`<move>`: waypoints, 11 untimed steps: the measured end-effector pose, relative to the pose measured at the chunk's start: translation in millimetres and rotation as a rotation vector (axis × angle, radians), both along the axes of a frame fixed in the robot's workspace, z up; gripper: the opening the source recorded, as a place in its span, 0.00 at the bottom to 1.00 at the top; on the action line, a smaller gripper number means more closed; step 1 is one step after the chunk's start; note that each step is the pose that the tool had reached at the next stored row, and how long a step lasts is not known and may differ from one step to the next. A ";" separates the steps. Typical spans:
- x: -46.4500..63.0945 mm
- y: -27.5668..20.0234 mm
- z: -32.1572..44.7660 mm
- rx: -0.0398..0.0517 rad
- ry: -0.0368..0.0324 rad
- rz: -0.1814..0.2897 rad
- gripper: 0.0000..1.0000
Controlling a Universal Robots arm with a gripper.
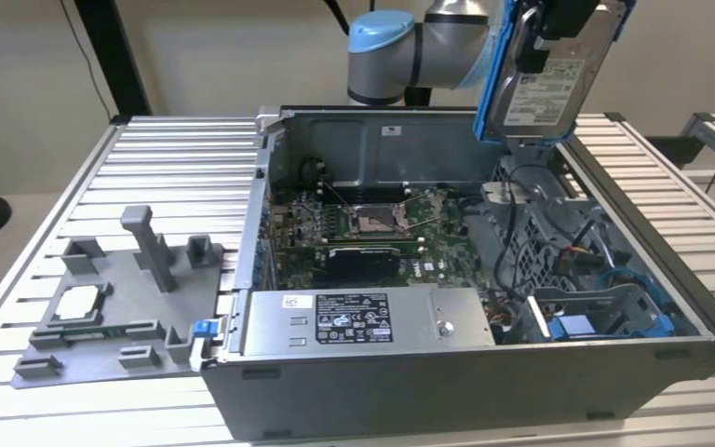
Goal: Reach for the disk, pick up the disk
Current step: 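Pick up the disk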
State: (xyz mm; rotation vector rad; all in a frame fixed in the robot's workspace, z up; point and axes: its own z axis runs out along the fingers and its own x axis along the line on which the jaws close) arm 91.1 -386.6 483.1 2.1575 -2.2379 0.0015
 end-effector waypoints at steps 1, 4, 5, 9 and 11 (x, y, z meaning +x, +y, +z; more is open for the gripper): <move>2.0 -0.1 0.0 -0.0001 0.0001 0.000 0.00; 7.9 -0.4 0.0 0.0000 0.0001 0.000 0.00; 9.6 -0.4 0.0 0.0000 0.0000 0.000 0.00; 11.1 -0.4 0.0 0.0000 0.0001 0.000 0.00; 11.2 -0.5 0.0 0.0000 0.0001 0.000 0.00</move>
